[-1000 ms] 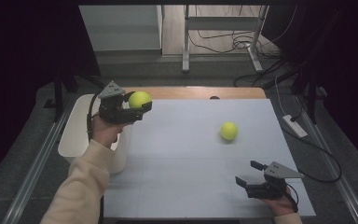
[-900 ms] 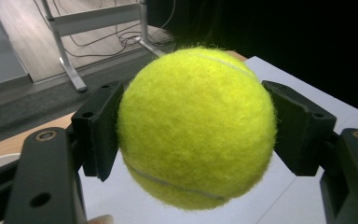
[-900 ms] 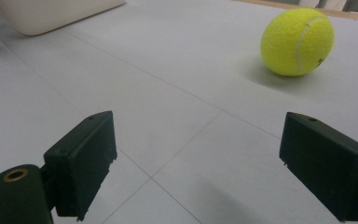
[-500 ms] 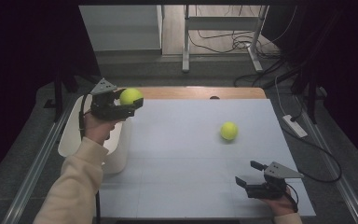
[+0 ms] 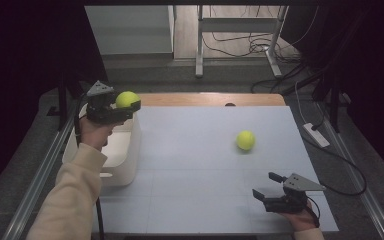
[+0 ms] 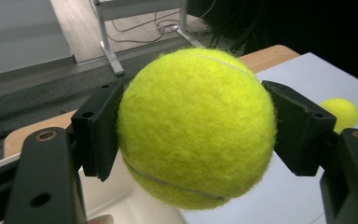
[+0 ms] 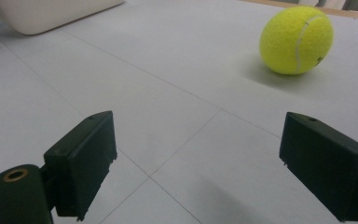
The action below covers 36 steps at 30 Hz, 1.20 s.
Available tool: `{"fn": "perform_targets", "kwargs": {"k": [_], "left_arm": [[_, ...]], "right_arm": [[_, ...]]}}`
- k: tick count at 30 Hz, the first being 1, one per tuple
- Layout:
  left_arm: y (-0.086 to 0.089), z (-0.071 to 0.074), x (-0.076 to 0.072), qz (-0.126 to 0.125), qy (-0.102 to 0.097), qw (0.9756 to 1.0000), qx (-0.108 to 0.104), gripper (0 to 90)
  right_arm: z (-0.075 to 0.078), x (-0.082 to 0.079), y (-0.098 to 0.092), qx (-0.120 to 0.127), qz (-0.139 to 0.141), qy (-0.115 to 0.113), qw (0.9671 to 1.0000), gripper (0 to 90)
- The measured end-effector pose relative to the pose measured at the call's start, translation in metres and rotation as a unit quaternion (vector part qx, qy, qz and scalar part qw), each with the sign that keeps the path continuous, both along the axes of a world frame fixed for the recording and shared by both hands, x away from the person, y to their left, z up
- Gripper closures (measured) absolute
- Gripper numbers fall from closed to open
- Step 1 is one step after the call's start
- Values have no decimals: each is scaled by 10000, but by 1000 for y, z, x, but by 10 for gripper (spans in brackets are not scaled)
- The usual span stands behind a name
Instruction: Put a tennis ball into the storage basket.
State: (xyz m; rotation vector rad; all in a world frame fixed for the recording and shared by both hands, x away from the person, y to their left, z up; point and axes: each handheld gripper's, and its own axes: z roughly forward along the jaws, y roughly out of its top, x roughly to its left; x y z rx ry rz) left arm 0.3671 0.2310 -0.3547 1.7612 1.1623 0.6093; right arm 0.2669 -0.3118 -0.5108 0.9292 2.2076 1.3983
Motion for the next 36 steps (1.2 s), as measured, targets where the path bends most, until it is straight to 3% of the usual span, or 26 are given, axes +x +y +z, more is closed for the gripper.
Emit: {"fn": "perform_targets", "kwargs": {"k": [21, 36], "left_arm": [[26, -2, 4, 393, 122, 9991, 43, 266], [50, -7, 11, 835, 235, 9962, 29, 266]], "right_arm": [[0, 0, 1, -8, 9, -8, 10000, 109], [0, -1, 1, -18, 15, -17, 10000, 111]]}}
